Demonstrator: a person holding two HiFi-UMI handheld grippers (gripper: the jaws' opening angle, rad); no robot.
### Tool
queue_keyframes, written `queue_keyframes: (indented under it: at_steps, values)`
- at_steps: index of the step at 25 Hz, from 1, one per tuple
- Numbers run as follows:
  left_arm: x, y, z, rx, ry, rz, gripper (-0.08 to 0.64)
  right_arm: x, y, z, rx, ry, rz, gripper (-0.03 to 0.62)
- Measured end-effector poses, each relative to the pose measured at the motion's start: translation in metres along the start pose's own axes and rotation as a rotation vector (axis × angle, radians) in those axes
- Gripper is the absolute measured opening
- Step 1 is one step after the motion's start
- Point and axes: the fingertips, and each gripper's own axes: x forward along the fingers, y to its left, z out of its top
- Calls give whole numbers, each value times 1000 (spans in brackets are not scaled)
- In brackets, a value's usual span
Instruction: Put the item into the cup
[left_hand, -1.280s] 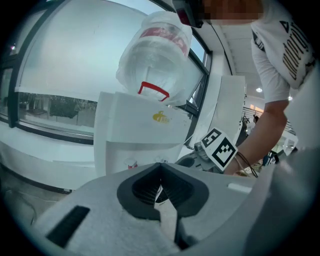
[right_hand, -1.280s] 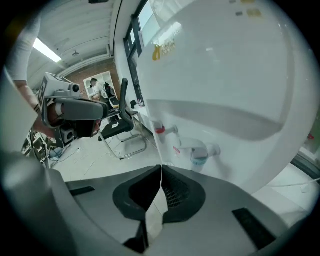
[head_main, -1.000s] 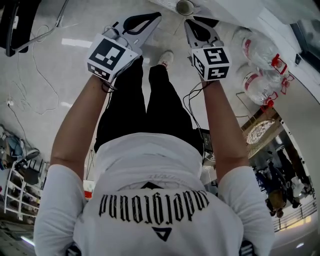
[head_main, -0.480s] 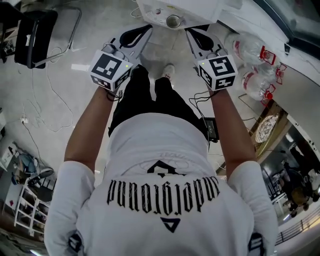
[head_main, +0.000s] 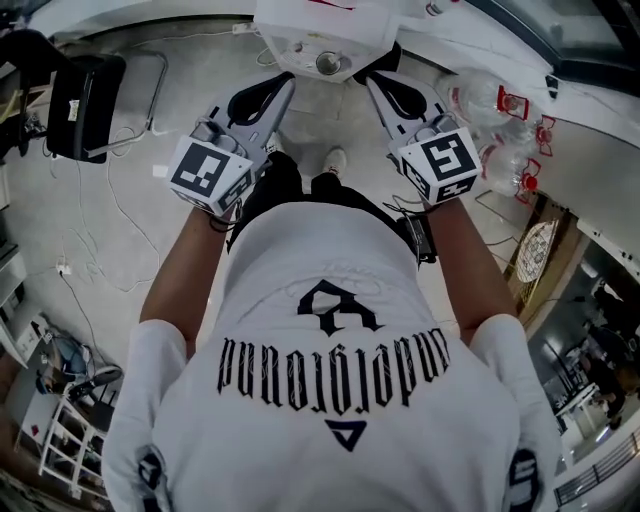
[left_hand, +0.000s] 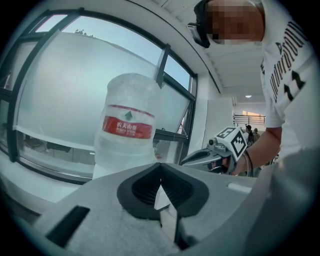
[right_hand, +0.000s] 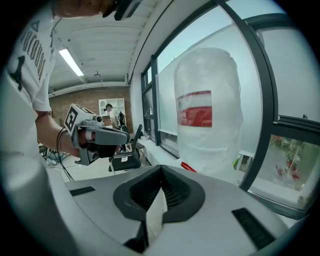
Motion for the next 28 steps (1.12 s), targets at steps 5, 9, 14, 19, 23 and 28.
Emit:
queue_keyframes:
  at_steps: [5,9,14,19,23,28]
  values:
    - [-10,-23,33,37,-22,23,12,-34,7,30,-32,-59,-9,14]
    - [-20,-43,53,45,-47,40,12,-61,8,47,-31,-99,-18,14]
    - [-30,-60,63,34,-55,61,12,-87,13,60,-35,-147,-8,14]
    - [-32,-74,66,30,-58,74,12,-108,12,68,-39,-189,-1,14]
    - [-32,-82,71,55,-59,73,12,-117,10,76,-54,-214,15,14]
    - [-28,-89,75,45,-71,100,12,-123,2,74,-65,-218,34,14]
